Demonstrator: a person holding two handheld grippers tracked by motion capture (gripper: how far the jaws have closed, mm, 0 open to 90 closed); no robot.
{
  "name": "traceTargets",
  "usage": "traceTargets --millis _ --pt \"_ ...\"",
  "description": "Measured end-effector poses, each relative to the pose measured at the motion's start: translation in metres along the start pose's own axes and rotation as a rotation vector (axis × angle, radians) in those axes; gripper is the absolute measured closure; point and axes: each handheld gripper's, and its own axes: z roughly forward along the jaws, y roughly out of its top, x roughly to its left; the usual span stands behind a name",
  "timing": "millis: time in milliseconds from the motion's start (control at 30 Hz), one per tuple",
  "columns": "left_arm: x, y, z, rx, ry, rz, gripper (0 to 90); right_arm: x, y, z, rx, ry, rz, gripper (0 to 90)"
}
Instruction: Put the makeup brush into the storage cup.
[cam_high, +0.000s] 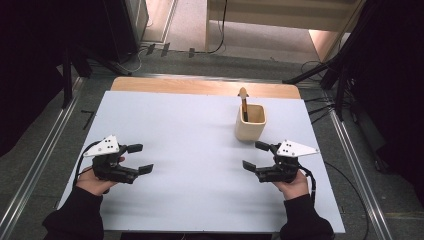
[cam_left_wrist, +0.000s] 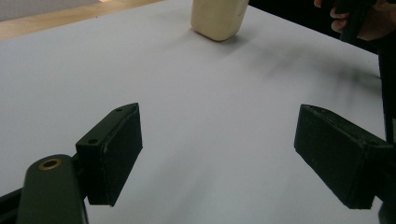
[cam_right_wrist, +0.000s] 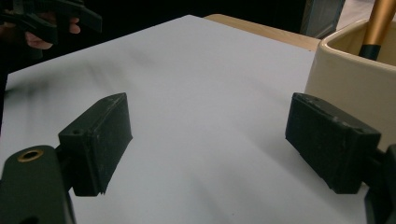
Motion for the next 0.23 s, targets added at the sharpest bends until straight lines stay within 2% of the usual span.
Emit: traceTargets --millis 233 --pt "0.0006 0.0000 -0.0005 0.005 -0.002 -0.002 15.9 -0.0001 0.0000 0.0005 0.003 0.009 0.005 15.5"
